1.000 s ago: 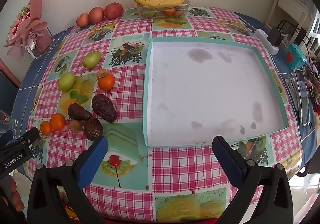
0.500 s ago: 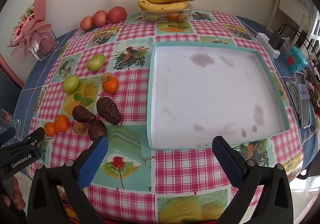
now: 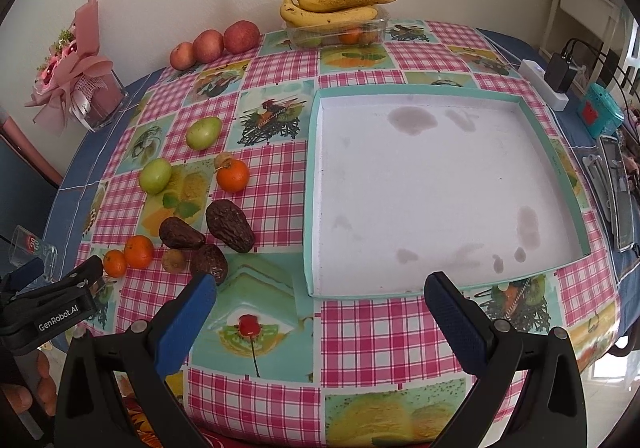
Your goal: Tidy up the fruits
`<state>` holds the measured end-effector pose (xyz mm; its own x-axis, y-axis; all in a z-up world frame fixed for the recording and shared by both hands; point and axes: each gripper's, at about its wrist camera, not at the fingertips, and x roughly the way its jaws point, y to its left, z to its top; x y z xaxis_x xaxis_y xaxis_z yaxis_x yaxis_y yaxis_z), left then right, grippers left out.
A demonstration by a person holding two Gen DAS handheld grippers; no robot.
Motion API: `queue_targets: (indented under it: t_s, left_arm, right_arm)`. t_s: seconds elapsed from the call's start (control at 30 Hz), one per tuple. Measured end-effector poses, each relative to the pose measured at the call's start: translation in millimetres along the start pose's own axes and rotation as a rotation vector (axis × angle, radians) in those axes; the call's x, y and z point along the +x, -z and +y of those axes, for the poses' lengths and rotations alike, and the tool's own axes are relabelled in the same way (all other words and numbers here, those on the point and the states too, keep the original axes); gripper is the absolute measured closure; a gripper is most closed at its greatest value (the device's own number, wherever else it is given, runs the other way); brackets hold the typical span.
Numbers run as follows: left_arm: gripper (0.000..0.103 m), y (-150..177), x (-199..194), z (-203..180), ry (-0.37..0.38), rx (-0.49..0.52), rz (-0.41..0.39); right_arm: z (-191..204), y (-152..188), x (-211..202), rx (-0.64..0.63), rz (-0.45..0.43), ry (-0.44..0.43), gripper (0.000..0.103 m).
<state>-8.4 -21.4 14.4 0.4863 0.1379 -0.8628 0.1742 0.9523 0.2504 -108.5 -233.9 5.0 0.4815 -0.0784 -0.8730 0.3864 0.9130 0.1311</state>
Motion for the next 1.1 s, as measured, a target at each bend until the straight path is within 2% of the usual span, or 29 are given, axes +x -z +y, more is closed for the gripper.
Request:
queue_targets:
  t_s: [1.1]
  left_arm:
    - [0.0, -1.7, 2.2, -2.7, 0.011, -0.008, 0.01]
  right_arm:
    - [0.9, 1.2, -1.8, 0.0, -0.01, -0.022, 0.0]
